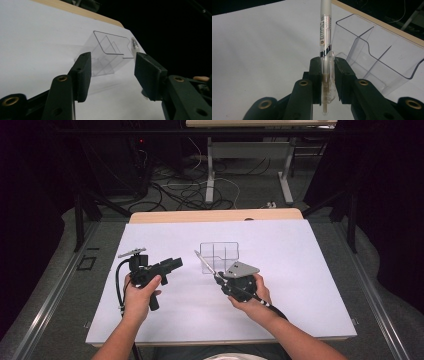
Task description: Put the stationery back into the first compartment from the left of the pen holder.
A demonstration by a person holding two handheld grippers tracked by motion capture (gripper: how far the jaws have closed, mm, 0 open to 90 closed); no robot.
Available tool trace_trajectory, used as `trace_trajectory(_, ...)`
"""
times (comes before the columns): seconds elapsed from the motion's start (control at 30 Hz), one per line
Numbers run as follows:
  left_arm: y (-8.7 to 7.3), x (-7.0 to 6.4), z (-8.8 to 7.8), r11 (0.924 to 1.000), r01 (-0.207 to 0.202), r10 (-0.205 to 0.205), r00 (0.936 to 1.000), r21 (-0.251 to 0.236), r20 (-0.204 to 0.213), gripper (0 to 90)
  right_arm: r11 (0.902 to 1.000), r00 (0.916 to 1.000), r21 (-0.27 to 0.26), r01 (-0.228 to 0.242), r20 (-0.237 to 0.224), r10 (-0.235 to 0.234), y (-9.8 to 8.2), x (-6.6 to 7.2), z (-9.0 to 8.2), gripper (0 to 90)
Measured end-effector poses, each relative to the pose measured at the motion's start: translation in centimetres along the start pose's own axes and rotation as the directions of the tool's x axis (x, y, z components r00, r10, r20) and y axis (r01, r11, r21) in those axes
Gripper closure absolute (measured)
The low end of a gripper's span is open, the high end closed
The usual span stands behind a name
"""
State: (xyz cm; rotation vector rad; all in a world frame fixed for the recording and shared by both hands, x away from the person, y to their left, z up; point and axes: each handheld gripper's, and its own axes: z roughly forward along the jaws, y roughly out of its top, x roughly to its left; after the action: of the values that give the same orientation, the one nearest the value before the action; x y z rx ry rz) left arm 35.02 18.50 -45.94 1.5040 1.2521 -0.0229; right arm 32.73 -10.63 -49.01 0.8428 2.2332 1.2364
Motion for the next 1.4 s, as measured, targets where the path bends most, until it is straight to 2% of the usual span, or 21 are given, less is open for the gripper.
trace_trajectory(0.17,0.1,-0.7,0.7,0.9977,0.059,-0.061,0.9963,0.035,0.060,52.6,1.0000,1.0000,0.008,0.004,-0.007,-0.004,0.0,0.1,0.1,76.7)
trace_trajectory(0.23,0.2,-0.8,1.0,0.9976,0.050,-0.053,0.9960,0.049,0.071,54.3,1.0000,1.0000,0.007,0.005,-0.007,-0.005,0.0,0.1,0.1,76.7)
trace_trajectory(0.33,0.2,-1.0,1.6,0.9947,0.079,-0.085,0.9921,0.067,0.093,56.6,1.0000,0.9999,0.006,0.004,-0.009,-0.004,0.0,0.3,0.1,76.7)
trace_trajectory(0.4,0.1,-1.3,2.1,0.9925,0.101,-0.107,0.9901,0.069,0.091,57.9,1.0000,0.9999,0.005,0.005,-0.013,-0.005,0.0,0.3,0.1,76.7)
trace_trajectory(0.5,0.1,-1.6,2.7,0.9923,0.089,-0.096,0.9917,0.086,0.085,59.4,0.9999,0.9998,0.012,0.010,-0.018,-0.010,0.1,0.4,0.1,76.6)
trace_trajectory(0.63,0.0,-2.0,3.5,0.9901,0.097,-0.106,0.9909,0.101,0.083,61.2,1.0000,0.9998,0.001,0.008,-0.017,-0.008,0.1,0.4,0.1,76.7)
trace_trajectory(0.7,-0.1,-2.1,3.8,0.9909,0.101,-0.108,0.9904,0.090,0.085,62.5,1.0000,0.9998,0.000,0.008,-0.017,-0.008,0.1,0.5,0.1,76.7)
trace_trajectory(0.87,-0.2,-2.4,4.5,0.9893,0.105,-0.114,0.9903,0.101,0.081,64.6,0.9999,0.9997,-0.007,0.015,-0.020,-0.015,0.2,0.5,0.1,76.6)
trace_trajectory(0.9,-0.3,-2.6,4.7,0.9900,0.110,-0.117,0.9902,0.088,0.076,65.1,0.9999,0.9997,-0.008,0.012,-0.021,-0.012,0.2,0.5,0.1,76.7)
trace_trajectory(1.0,-0.3,-2.6,5.0,0.9888,0.117,-0.123,0.9901,0.093,0.067,66.4,0.9999,0.9998,-0.010,0.006,-0.020,-0.007,0.2,0.6,0.1,76.7)
trace_trajectory(1.03,-0.3,-2.6,5.1,0.9903,0.115,-0.121,0.9904,0.078,0.067,66.7,1.0000,0.9997,-0.009,0.003,-0.024,-0.003,0.2,0.5,0.1,76.7)
trace_trajectory(1.2,-0.3,-2.8,5.4,0.9888,0.135,-0.139,0.9885,0.064,0.060,69.1,0.9998,0.9994,-0.013,-0.013,-0.031,0.012,0.2,0.4,0.0,76.7)
trace_trajectory(1.27,-0.3,-2.9,5.5,0.9855,0.154,-0.158,0.9856,0.073,0.060,69.2,0.9997,0.9995,-0.017,-0.015,-0.028,0.014,0.2,0.4,0.0,76.7)
trace_trajectory(1.33,-0.3,-2.8,5.7,0.9878,0.141,-0.145,0.9878,0.067,0.058,69.9,0.9997,0.9995,-0.018,-0.016,-0.027,0.015,0.2,0.4,-0.1,76.7)
trace_trajectory(1.37,-0.2,-2.9,5.7,0.9852,0.152,-0.157,0.9860,0.079,0.058,70.7,0.9997,0.9995,-0.020,-0.017,-0.028,0.016,0.2,0.5,-0.1,76.7)
trace_trajectory(1.4,-0.3,-3.0,5.9,0.9848,0.160,-0.163,0.9852,0.069,0.053,71.0,0.9997,0.9996,-0.020,-0.013,-0.027,0.012,0.2,0.4,-0.1,76.7)
